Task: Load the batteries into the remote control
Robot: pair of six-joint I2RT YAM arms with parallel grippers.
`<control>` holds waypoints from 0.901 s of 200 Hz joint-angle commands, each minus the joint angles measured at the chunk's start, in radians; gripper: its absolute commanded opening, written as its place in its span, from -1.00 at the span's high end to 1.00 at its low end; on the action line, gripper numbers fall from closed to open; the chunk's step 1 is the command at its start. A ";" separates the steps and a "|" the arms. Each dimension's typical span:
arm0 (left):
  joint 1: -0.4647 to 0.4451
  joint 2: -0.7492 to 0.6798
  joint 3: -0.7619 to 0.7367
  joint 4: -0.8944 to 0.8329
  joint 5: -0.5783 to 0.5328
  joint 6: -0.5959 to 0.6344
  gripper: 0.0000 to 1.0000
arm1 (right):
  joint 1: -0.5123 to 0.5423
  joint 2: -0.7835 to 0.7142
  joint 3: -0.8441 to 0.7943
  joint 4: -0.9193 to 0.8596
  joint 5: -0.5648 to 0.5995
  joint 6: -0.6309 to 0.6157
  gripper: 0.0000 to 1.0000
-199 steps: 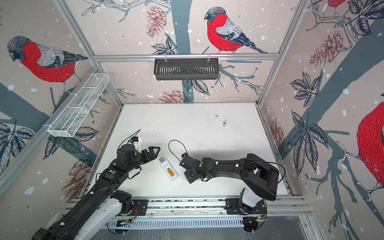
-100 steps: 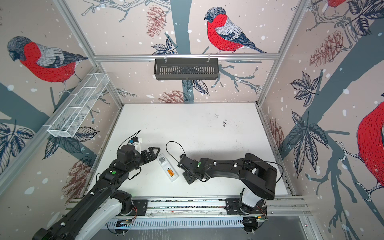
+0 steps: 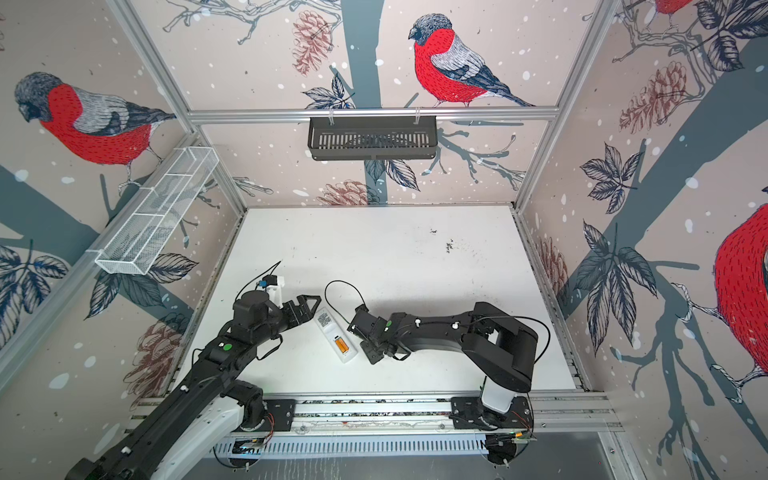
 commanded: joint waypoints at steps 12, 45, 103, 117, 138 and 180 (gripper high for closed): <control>0.003 -0.006 -0.008 0.033 0.004 0.006 -0.93 | 0.003 -0.022 -0.015 -0.014 -0.044 -0.012 0.42; 0.003 -0.010 -0.013 0.036 0.006 0.005 -0.93 | 0.002 -0.072 -0.024 0.022 -0.054 -0.041 0.44; 0.003 -0.013 -0.013 0.038 0.004 0.003 -0.93 | 0.016 -0.106 -0.013 0.041 -0.085 -0.079 0.45; 0.003 -0.013 -0.013 0.040 0.003 0.004 -0.93 | 0.025 -0.104 0.001 0.042 -0.091 -0.087 0.45; 0.003 -0.016 -0.014 0.040 0.004 0.005 -0.93 | 0.047 -0.085 0.033 0.051 -0.106 -0.103 0.45; 0.004 -0.021 -0.015 0.042 0.008 0.006 -0.93 | 0.069 -0.003 0.131 0.034 -0.125 -0.132 0.45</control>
